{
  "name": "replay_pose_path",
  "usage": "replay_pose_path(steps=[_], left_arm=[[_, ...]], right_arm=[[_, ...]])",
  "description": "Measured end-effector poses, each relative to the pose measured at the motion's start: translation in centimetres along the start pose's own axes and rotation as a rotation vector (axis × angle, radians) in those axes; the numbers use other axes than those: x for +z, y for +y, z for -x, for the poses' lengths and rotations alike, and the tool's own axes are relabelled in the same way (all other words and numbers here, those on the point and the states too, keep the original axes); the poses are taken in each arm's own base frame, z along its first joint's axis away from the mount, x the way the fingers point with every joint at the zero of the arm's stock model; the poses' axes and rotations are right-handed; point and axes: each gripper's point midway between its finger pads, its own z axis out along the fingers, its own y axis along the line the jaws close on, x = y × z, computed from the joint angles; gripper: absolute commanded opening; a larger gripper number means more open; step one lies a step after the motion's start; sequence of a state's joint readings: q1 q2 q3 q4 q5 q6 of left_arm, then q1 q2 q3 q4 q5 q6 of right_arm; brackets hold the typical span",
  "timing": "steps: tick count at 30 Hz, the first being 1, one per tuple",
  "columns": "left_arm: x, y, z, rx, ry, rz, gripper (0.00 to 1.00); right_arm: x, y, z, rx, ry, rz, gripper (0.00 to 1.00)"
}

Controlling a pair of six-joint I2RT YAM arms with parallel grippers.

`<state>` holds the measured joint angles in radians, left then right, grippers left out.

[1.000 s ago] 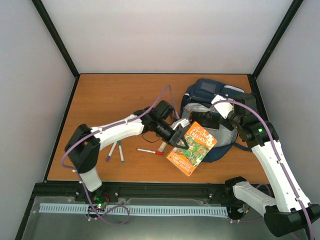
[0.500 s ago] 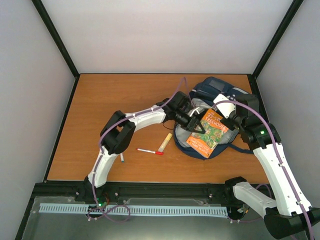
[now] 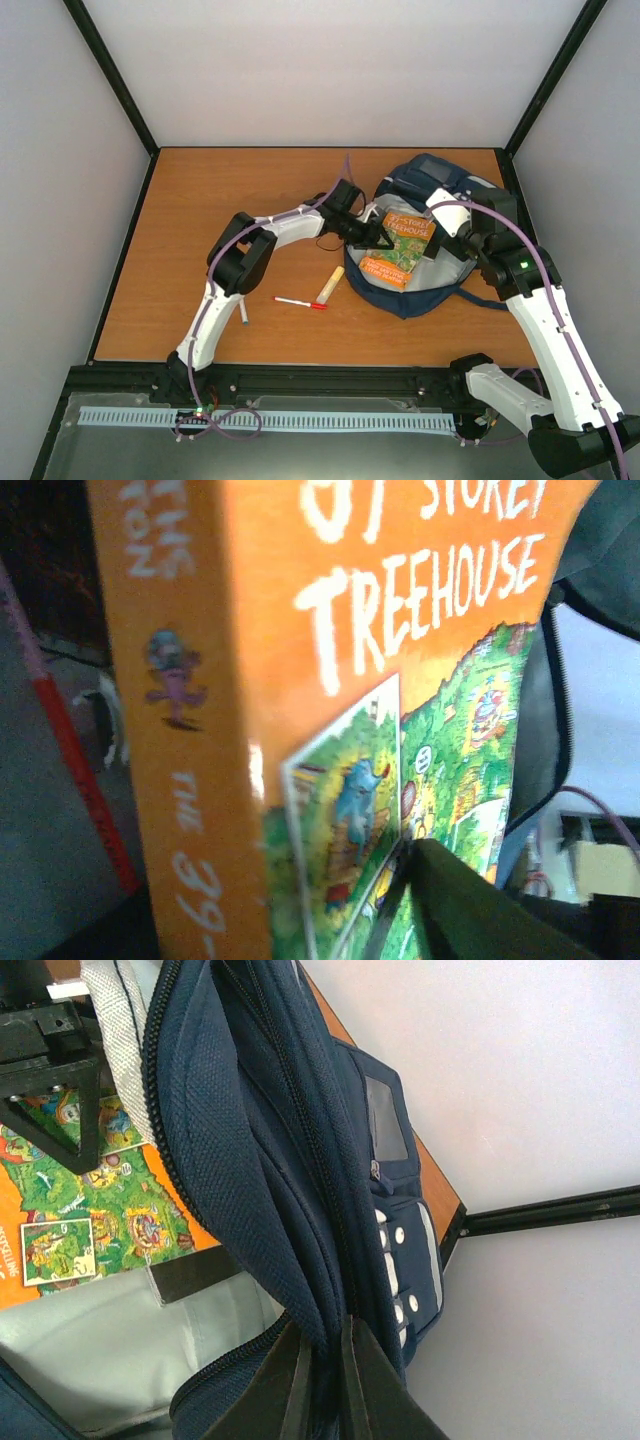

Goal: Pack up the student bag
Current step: Place the book in the student bag.

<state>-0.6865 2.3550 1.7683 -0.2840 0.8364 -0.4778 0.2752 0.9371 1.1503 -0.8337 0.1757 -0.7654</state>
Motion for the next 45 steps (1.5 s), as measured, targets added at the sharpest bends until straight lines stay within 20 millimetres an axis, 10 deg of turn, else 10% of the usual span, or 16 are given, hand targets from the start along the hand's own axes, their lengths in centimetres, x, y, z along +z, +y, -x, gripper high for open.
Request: replay_pose_path(steps=[6,16,26,45], left_arm=[[-1.6,0.8,0.2,0.000,-0.094,0.138,0.74],[-11.7,-4.5,1.6,0.056,-0.381,0.310,0.72],[-5.1,-1.6,-7.5,-0.067,-0.210,0.346,0.51],[-2.7,-1.0,-9.7,-0.091,-0.172,0.430,0.01]], right_arm=[[0.2,0.3,-0.2,-0.001,0.005,0.006,0.03],[0.0,0.7,-0.6,0.009,0.003,0.010,0.03],[0.2,1.6,-1.0,0.028,0.001,0.034,0.03],[0.3,2.1,-1.1,0.046,-0.004,0.047,0.03]])
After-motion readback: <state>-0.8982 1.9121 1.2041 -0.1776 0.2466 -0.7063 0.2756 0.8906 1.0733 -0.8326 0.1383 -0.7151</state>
